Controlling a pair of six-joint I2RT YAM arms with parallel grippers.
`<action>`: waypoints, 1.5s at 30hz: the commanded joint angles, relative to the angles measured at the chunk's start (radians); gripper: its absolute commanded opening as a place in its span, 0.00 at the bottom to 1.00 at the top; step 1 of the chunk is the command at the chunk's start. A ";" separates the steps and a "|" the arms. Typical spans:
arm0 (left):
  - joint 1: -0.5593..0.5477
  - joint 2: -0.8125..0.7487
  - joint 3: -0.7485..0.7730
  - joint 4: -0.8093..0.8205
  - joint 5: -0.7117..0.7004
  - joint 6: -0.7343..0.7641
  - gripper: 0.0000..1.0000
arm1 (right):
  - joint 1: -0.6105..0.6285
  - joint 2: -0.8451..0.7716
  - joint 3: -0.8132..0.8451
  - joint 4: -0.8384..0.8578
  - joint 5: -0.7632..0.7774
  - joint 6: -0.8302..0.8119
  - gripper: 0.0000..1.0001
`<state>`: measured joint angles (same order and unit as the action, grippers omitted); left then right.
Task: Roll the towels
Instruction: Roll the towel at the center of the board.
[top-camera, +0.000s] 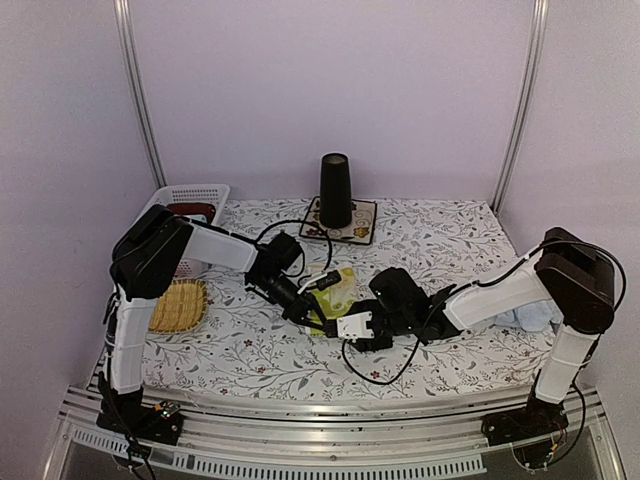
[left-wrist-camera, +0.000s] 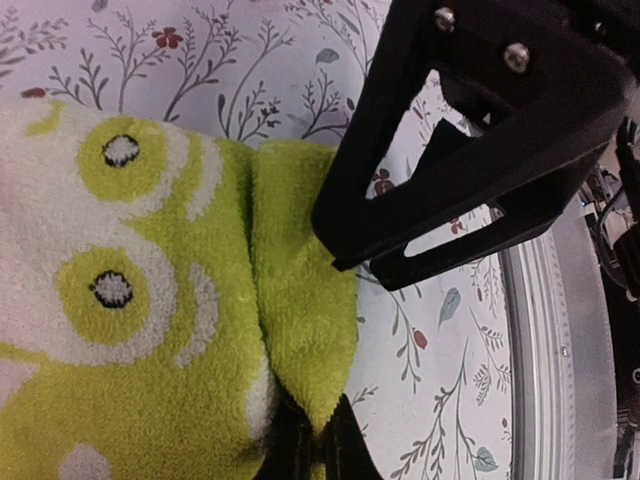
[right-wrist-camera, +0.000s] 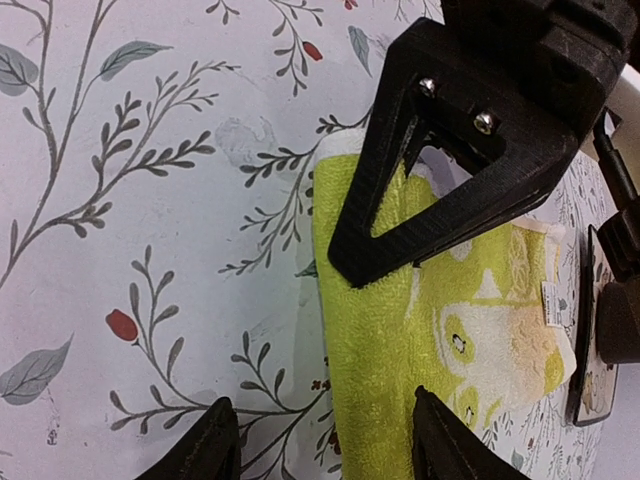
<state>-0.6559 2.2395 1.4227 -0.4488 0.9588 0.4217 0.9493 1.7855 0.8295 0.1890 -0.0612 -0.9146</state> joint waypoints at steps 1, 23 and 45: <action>0.010 0.017 0.015 -0.022 0.021 -0.013 0.00 | 0.014 0.055 0.059 0.050 0.089 0.025 0.58; 0.012 -0.058 -0.014 -0.032 -0.044 0.017 0.32 | 0.013 0.120 0.128 -0.074 0.031 0.134 0.03; -0.017 -0.791 -0.758 0.533 -0.623 0.225 0.70 | -0.061 0.225 0.371 -0.519 -0.381 0.384 0.02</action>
<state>-0.6582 1.5555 0.8078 -0.1295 0.4675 0.5373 0.9211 1.9553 1.1553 -0.1902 -0.2699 -0.6205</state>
